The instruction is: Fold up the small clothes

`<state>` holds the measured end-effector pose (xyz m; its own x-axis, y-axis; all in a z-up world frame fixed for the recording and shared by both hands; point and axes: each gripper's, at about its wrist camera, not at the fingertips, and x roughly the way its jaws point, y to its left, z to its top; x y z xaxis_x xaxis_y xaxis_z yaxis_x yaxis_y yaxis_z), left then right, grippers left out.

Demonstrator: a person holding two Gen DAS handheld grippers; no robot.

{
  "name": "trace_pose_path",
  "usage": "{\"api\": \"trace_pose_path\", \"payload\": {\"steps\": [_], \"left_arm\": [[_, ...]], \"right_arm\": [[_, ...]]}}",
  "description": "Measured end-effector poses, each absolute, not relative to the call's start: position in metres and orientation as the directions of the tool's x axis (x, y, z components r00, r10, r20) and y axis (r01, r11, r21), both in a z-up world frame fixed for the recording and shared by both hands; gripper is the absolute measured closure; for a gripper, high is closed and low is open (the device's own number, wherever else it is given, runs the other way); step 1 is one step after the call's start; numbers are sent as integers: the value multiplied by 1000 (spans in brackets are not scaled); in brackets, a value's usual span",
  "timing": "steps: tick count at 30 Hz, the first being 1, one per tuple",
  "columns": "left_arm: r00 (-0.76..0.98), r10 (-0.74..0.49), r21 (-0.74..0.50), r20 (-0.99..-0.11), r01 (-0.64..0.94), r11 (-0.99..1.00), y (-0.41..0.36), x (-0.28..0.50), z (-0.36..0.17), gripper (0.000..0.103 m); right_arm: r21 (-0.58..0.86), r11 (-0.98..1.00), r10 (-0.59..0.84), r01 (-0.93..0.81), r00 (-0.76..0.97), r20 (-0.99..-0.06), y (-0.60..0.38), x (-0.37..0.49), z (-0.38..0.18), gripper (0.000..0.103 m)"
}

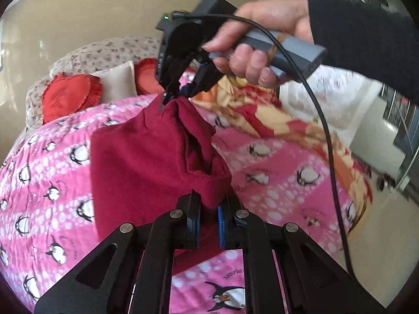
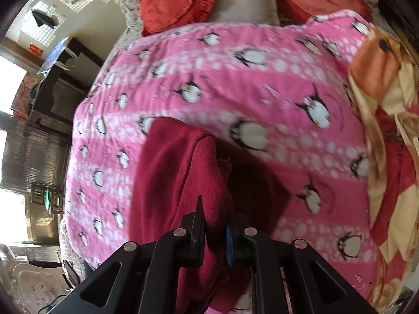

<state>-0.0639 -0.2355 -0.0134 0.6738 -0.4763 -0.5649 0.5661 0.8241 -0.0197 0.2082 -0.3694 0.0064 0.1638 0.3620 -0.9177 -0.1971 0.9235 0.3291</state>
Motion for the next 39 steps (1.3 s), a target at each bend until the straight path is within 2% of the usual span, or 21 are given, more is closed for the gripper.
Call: {"api": "trace_pose_path", "payload": {"steps": [4,5,6,7,9,12,14,16,19,20,22,25,27,29,32,34,37,39], "left_arm": [[622,-457,1,-636,593,806,-245,-60,-40,89],[588,-458,-13,-667,606,795,-247,-59,-47,89],[567,-461,-25,-682,612,790,-246,-60,-52,89],[540,-478,-54,-693,622,781,-241,-63,-52,89],[504,-525,-113,-686,639,761,-227,-70,-42,89],[532,-572,-160,-625,630,760,-193,-82,-19,88],[580,-554,-173,-597,582,795,-165,-78,-9,88],[608,-520,-208,-600,509,835,-143,-59,-13,88],[575,-515,-300,-635,431,851,-132,-23,-36,88],[554,-516,-317,-654,418,851,-133,-16,-46,88],[512,-515,-360,-688,375,854,-135,-9,-68,89],[509,-532,-376,-676,382,844,-137,-14,-76,89],[503,-532,-381,-682,376,844,-135,-12,-67,89],[530,-544,-399,-650,371,839,-132,-8,-44,88],[583,-519,-353,-625,383,854,-140,26,-18,88],[593,-476,-310,-649,365,878,-154,67,-12,88],[574,-433,-309,-695,305,901,-161,125,-22,88],[505,-390,-306,-770,245,920,-168,164,-44,89]], "right_arm": [[280,938,314,-203,165,-935,-374,208,-32,91],[273,942,307,-197,170,-936,-375,207,-43,89],[277,943,309,-185,169,-936,-378,206,-50,81],[287,943,314,-167,174,-933,-382,205,-56,80],[340,930,364,-137,231,-902,-395,199,-49,80],[380,916,397,-126,422,-815,-419,172,-12,80],[365,892,452,-267,521,-724,-416,136,17,79],[315,828,542,-463,521,-659,-397,96,31,77],[201,758,581,-621,501,-641,-364,50,22,77],[118,765,541,-633,534,-650,-354,41,12,77],[23,780,467,-626,557,-687,-346,40,-17,77],[9,814,373,-581,510,-775,-360,53,-78,77],[78,822,442,-565,545,-712,-374,51,-80,76],[127,834,459,-536,550,-698,-380,53,-80,76],[99,837,456,-538,586,-669,-382,46,-83,76],[118,839,472,-531,605,-641,-387,41,-86,75],[117,844,477,-524,631,-612,-386,31,-91,75],[97,851,462,-516,648,-605,-380,30,-91,75]]}}
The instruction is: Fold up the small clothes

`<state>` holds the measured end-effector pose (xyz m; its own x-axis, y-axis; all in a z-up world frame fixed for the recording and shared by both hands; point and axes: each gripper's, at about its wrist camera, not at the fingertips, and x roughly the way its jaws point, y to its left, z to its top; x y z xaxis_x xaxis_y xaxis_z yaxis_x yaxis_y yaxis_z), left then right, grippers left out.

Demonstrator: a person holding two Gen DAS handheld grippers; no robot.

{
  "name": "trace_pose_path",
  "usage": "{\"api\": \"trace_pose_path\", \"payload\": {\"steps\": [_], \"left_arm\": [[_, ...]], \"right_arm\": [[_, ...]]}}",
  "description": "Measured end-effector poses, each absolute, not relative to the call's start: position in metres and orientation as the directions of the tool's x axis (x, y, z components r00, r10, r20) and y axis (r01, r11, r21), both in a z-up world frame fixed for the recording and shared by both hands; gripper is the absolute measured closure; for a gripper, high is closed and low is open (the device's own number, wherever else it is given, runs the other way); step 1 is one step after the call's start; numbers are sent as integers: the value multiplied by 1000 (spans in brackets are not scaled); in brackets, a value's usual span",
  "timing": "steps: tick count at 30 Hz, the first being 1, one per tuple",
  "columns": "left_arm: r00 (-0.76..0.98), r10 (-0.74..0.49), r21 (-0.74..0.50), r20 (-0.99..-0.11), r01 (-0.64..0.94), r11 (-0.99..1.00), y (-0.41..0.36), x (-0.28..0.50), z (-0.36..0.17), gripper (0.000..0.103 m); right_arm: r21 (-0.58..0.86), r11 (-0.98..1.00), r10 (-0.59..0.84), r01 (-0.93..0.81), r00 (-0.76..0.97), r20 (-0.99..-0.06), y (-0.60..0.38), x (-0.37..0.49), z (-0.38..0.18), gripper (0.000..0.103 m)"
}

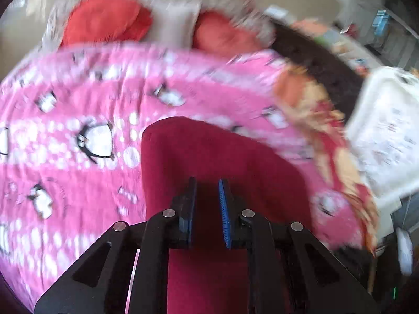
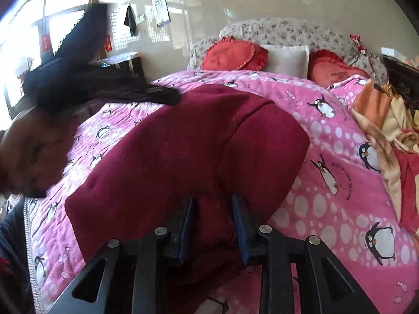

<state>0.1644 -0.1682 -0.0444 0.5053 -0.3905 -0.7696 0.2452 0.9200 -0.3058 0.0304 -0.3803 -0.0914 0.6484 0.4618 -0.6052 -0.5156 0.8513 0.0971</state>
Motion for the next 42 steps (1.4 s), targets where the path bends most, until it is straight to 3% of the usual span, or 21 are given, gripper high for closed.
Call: {"api": "trace_pose_path", "payload": {"steps": [2,7,10,11,12,14,16,17,18,22,27,28,29,30,33,38,42], "left_arm": [[411,-363,-288,-836,236,928,-177,189,-75,88],[407,-384,-296,-829,263,918,-171,189,-63,89],[453,-430,-329,-780,288,899,-150,165,-41,88],[476,-453,-343,-754,302,889,-138,152,-36,78],[487,-476,-359,-733,317,878,-129,141,-33,56],[517,-496,-377,-698,324,868,-110,117,-36,33],[488,-543,-429,-683,333,839,-101,102,-52,33],[456,-570,-462,-683,333,822,-102,100,-61,33],[419,-601,-502,-680,331,799,-105,98,-70,33],[361,-686,-615,-632,305,727,-112,91,-94,33],[373,-698,-641,-612,283,713,-109,86,-100,33],[381,-686,-626,-620,287,725,-111,85,-98,35],[388,-677,-614,-626,290,734,-112,83,-96,44],[394,-671,-607,-628,292,739,-114,82,-94,52],[430,-664,-593,-612,306,745,-112,75,-81,67],[540,-636,-542,-551,347,765,-75,58,-33,67],[609,-559,-469,-562,321,823,-28,65,-14,67]], "right_arm": [[83,857,451,-509,662,-599,-377,29,-91,75],[110,855,468,-507,663,-584,-381,30,-93,75],[141,848,489,-510,653,-578,-385,32,-90,74],[150,848,492,-509,646,-584,-387,31,-86,73],[182,847,502,-499,638,-584,-391,31,-80,73],[298,849,527,-437,653,-543,-408,31,-66,69],[365,861,502,-354,701,-506,-422,33,-59,47],[391,862,495,-324,707,-505,-426,37,-60,26],[407,857,499,-315,702,-508,-426,42,-62,22],[536,796,587,-282,575,-570,-421,73,-93,22],[705,665,719,-245,467,-515,-426,87,-127,24],[703,664,720,-254,471,-510,-426,86,-125,28],[697,659,728,-281,468,-500,-423,84,-122,41],[675,674,721,-301,467,-512,-419,80,-118,47],[633,700,701,-331,489,-519,-412,73,-103,60],[600,677,727,-426,515,-455,-381,69,-51,61],[596,635,770,-491,471,-431,-324,92,-34,61]]}}
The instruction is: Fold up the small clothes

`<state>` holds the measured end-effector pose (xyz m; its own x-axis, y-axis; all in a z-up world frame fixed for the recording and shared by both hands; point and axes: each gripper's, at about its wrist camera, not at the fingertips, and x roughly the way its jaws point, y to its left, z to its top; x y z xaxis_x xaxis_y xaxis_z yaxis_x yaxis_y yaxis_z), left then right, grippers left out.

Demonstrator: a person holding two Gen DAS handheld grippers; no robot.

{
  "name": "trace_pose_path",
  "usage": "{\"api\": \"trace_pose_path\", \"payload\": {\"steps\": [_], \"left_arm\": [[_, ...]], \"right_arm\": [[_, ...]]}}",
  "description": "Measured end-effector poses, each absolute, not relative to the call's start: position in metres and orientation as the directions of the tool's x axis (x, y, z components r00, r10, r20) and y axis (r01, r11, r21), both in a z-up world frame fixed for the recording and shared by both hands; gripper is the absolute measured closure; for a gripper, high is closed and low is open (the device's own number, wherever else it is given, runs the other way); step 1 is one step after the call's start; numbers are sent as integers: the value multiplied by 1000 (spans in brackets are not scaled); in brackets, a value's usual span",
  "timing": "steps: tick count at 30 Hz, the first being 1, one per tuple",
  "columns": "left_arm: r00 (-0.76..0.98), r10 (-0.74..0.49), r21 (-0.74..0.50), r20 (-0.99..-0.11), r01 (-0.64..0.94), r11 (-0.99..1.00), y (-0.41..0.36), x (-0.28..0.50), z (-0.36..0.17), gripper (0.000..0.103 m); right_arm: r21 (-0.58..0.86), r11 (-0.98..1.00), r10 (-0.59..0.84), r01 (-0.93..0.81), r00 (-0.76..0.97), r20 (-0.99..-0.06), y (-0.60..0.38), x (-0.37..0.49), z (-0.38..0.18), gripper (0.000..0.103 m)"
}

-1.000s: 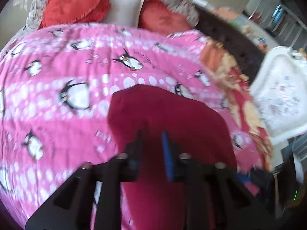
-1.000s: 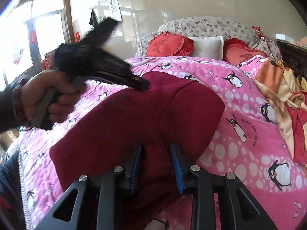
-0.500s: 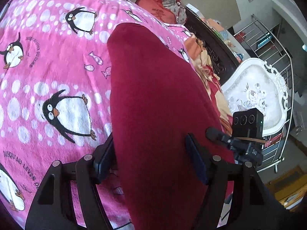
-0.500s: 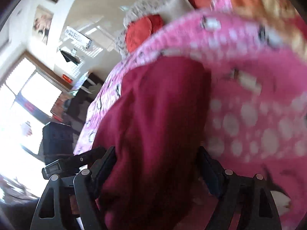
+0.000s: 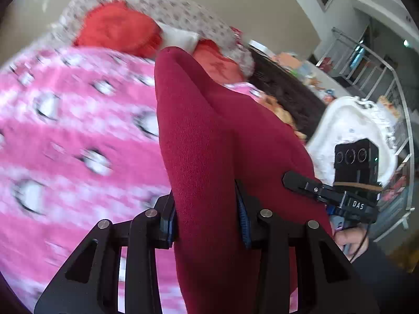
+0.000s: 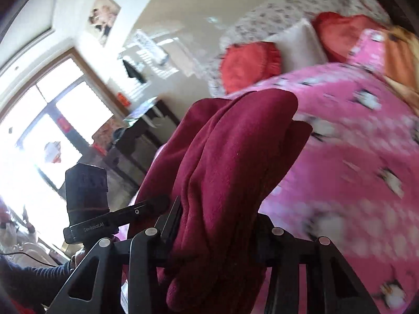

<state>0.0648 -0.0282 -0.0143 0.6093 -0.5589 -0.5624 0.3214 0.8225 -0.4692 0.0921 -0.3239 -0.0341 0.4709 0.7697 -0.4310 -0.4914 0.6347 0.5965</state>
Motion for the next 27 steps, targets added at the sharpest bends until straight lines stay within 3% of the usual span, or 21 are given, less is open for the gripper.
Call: {"api": "trace_pose_path", "payload": {"steps": [4,7,9,12,15,18,22,24,27], "left_arm": [[635,-486,-446,-600,239,863,13,77,-28,66],[575,-461,-455,-676,166,875,24,91,-69,64],[530,-452,-460,-718,127,879,24,98,-91,54],[556,-481,-506,-678,122,854,33,94,-88,53],[608,-448,-478,-655,125,869,46,88,-68,53],[697,-400,-444,-595,130,887,57,95,-35,53],[710,-392,-402,-585,166,901,40,136,-19,53],[700,-345,-354,-625,140,925,21,169,-27,53],[631,-316,-338,-709,90,937,-1,208,-53,53]], "right_arm": [[625,608,793,-489,413,-449,-270,121,-51,61],[612,652,758,-448,392,-521,-242,137,-81,59],[630,687,726,-362,350,-592,-236,145,-108,54],[719,633,769,-286,340,-542,-249,145,-116,51],[696,649,754,-306,383,-535,-265,131,-92,51],[533,701,713,-473,459,-530,-263,103,-45,51],[153,662,666,-733,483,-569,-206,65,-8,51],[38,621,642,-783,480,-598,-175,62,-12,51],[-23,653,555,-757,499,-666,-172,70,-46,52]]}}
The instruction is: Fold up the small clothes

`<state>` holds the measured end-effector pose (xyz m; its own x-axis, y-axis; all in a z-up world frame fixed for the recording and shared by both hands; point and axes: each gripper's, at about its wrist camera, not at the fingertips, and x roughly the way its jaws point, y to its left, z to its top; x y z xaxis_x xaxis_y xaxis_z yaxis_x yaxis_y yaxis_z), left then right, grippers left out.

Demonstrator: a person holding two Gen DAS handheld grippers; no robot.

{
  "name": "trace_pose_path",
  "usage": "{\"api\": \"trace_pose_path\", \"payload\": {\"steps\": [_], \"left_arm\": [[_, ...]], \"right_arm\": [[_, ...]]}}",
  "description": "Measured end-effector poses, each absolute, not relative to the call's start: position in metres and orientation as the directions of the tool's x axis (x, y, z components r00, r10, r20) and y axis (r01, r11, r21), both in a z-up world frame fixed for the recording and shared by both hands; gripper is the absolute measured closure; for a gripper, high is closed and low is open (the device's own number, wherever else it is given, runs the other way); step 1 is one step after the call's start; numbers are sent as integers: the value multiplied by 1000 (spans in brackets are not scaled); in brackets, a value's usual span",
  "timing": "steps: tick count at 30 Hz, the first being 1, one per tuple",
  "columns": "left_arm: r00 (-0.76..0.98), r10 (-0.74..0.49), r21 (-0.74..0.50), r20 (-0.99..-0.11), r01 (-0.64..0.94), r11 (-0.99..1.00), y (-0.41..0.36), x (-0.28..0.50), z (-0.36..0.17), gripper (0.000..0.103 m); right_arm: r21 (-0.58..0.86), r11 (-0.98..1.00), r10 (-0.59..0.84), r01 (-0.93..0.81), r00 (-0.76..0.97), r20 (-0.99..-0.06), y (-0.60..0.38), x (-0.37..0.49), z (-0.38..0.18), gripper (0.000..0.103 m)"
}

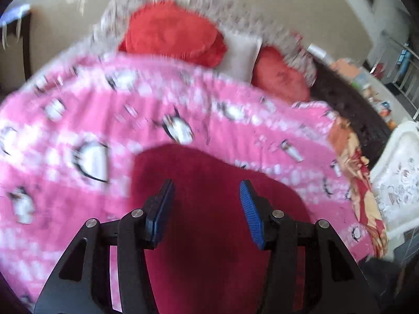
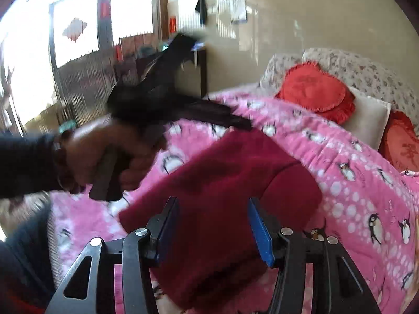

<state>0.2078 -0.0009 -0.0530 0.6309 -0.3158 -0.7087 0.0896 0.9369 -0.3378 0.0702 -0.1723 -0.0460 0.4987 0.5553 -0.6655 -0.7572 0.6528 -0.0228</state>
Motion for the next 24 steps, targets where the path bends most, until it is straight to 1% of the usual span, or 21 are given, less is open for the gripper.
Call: {"api": "trace_pose_path", "payload": {"steps": [2,3,4,5,11,14,17,18,20,22,24], "left_arm": [[591,-265,-274,-762,77,959,-14,221,-77,51],[580,-250,-254,-775,76,964,-19,223,-86,50],[606,-241,-245,-758,77,966,-19,219,-91,50],[617,-240,-252,-750,70,965,-19,215,-91,50],[629,-272,-300,-729,64,952,-9,209,-96,50],[637,-249,-275,-730,59,960,-13,207,-94,50],[644,-247,-277,-724,56,959,-12,204,-91,50],[647,-248,-282,-721,53,958,-12,205,-88,50],[659,-269,-308,-703,59,949,-3,192,-75,50],[678,-302,-339,-670,82,937,5,169,-61,50],[691,-346,-371,-635,119,921,10,136,-53,50]], "right_arm": [[-21,685,493,-728,485,-722,-188,76,-78,51],[-11,691,501,-722,490,-714,-194,76,-85,51],[16,698,526,-715,498,-690,-202,73,-90,51],[29,704,529,-710,496,-689,-204,74,-90,51],[17,695,539,-719,505,-674,-200,76,-91,50],[35,699,557,-714,513,-654,-202,71,-90,49],[53,698,560,-714,499,-661,-202,72,-79,49],[94,697,573,-711,473,-669,-204,76,-69,49],[190,710,610,-679,457,-647,-216,86,-47,49],[222,743,615,-631,514,-598,-233,94,-25,49],[197,797,563,-571,585,-584,-242,109,-10,49]]}}
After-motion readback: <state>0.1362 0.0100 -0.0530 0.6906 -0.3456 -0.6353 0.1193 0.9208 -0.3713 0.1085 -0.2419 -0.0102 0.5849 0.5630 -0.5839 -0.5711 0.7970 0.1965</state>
